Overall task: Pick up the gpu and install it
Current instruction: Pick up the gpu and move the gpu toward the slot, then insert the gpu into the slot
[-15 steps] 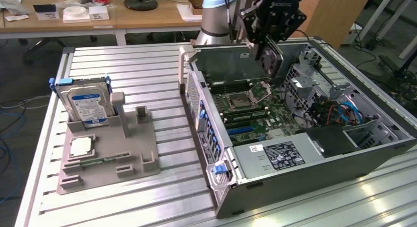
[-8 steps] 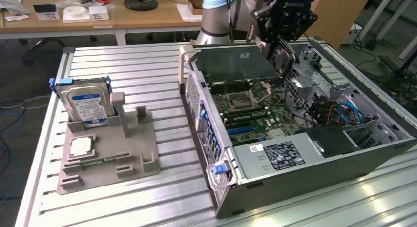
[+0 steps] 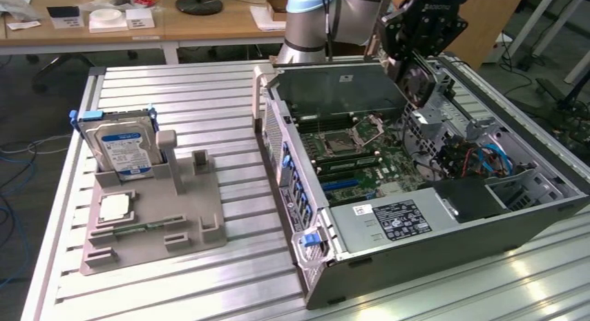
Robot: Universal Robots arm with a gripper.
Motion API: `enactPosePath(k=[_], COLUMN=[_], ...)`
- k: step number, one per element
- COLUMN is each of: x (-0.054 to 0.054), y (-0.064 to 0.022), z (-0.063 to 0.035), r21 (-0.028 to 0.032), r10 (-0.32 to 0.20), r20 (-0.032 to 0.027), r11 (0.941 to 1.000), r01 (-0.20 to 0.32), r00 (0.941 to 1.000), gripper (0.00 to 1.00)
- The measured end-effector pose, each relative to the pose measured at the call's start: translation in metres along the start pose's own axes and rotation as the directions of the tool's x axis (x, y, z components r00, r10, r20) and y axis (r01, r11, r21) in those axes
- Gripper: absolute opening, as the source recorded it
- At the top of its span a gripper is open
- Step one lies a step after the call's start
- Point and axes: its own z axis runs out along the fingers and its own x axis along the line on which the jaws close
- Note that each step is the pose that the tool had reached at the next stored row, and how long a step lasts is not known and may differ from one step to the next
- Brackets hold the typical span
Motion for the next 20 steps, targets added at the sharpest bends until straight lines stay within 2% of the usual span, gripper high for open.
enactPosePath(k=[3, 15, 20], x=[-0.0081, -0.0081, -0.0081], y=[0.0001, 0.0, 0.0], z=[0.0001, 0.0001, 0.0001], r21=[-0.0001, -0.0001, 0.0], r10=[0.0, -0.002, -0.055], r20=[0.0, 0.0, -0.0017], r11=[1.0, 1.0, 0.9985], r01=[0.0, 0.002, 0.055], r00=[1.0, 1.0, 0.9985], gripper=[0.28, 0.28, 0.28])
